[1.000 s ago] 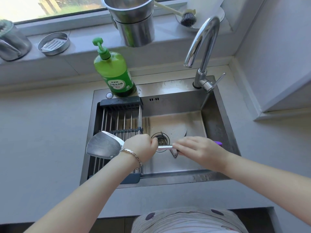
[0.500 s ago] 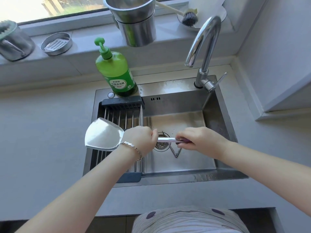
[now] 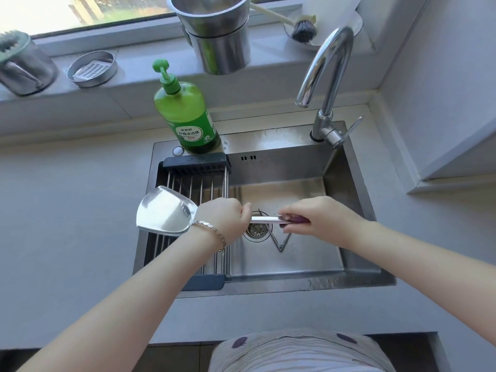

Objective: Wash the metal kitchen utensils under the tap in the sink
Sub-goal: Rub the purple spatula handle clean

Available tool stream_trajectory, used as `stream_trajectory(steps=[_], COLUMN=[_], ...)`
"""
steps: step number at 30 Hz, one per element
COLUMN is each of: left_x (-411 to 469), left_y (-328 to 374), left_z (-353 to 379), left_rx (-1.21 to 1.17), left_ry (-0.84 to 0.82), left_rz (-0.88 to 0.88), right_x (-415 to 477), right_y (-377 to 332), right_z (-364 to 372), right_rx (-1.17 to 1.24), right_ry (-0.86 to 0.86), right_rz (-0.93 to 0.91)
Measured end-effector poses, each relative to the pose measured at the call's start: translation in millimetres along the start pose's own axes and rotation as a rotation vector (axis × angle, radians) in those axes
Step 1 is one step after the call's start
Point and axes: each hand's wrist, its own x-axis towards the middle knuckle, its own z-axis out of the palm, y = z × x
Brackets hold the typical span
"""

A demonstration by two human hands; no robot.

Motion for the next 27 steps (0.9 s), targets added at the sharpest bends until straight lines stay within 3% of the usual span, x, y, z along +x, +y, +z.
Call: stream_trajectory(steps=[4,8,11,13,14,16,18,19,23,27], left_x=[4.8,6.0,0.4,-10.0,-13.0,-13.3,-10.7,-8.6,-0.2,-4.8], left_y=[-12.1,-22.2,-16.2,3.9,15.4,38.2,53.9,59.3,68.9,64.7], left_z=[-6.6,-8.0,2.9,12.5,17.2,19.4,18.5,18.8,17.1,20.0], left_rx=[0.079,0.059,-0.210,-0.557,-0.760,-1.211,-1.487,-1.506,-1.357,-1.248], left_ry=[0.089,0.143,0.367,0.516,0.496,0.178,-0.180,-0.225,-0.046,-0.086], left_rz=[0.059,0.084,0.040,-0.150,-0.292,-0.565,-0.612,-0.578,-0.656,-0.679], right_x=[4.0,2.4,0.5,1.2,2.1,4.1,5.6,6.0,3.5,-11.8], right_y=[7.5,1.3,-9.5,-12.4,-12.8,-14.4,-17.5,-19.5,-26.6,-23.6], right_z=[-8.5,-0.1,16.6,23.8,25.9,27.3,28.2,28.8,31.4,23.4], right_rx=[0.216,0.387,0.470,0.496,0.489,0.432,0.390,0.395,0.370,0.353], right_ry=[-0.253,-0.264,-0.151,-0.031,0.019,0.051,0.002,-0.033,-0.158,-0.311], right_rz=[0.433,0.605,0.643,0.676,0.685,0.665,0.613,0.591,0.502,0.372])
